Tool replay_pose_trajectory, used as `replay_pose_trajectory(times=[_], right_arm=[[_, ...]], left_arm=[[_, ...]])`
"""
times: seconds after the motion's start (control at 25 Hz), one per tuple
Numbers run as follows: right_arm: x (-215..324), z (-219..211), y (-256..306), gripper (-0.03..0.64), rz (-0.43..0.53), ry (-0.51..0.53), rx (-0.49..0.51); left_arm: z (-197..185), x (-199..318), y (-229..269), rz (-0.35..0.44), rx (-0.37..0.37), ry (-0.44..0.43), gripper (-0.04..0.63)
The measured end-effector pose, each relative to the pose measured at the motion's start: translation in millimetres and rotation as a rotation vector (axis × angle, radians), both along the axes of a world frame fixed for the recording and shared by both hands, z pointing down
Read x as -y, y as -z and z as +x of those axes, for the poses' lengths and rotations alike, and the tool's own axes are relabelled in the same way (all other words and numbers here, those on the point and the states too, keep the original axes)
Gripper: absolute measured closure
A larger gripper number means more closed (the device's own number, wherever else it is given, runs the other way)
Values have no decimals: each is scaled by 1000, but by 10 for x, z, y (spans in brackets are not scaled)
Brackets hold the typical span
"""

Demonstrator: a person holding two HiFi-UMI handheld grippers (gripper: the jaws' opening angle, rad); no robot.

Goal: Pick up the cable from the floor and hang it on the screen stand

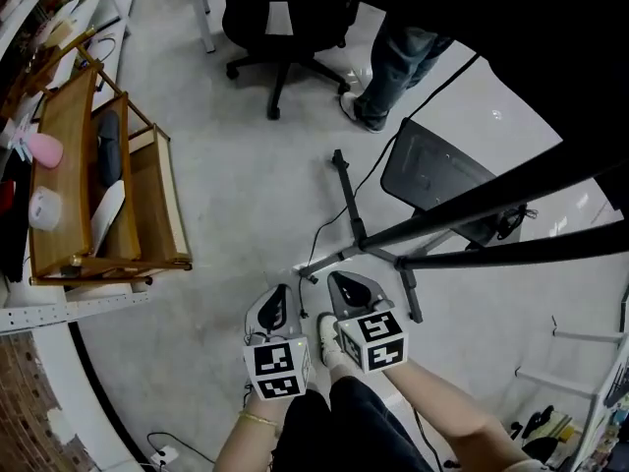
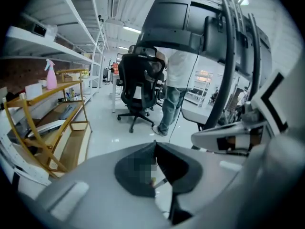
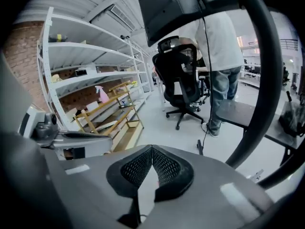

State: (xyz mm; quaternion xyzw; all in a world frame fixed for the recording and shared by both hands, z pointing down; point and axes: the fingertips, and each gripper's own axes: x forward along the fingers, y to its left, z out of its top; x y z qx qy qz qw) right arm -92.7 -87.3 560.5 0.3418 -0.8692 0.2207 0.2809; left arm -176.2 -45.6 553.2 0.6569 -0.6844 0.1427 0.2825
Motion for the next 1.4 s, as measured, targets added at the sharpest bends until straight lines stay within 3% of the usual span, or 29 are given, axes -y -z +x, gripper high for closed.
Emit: replay_pose_trajectory(times=[0.12, 0.4, 0.64, 0.92, 1.0, 1.04, 1.4], right_arm=[[454, 7, -649, 568, -16, -30, -18], [1435, 350, -2122, 560, -23, -193, -136], [2129, 658, -2913, 523, -3, -304, -222], [2485, 601, -3304, 515, -38, -326, -227], [2507, 624, -3334, 589, -34, -332, -255], [2505, 627, -3333, 592, -31, -329, -256], [1984, 442, -3047, 595, 19, -191, -188]], left_arm=[[-6, 319, -548, -27, -16, -17, 588], [41, 944, -1842, -93, -75, -27, 588], [222, 1275, -2461, -104, -90, -89, 588], [349, 1372, -2781, -134, -68, -122, 588], [401, 1396, -2771, -133, -61, -141, 588], [424, 1405, -2760, -132, -56, -151, 588], [402, 1375, -2446, -97, -54, -132, 588]])
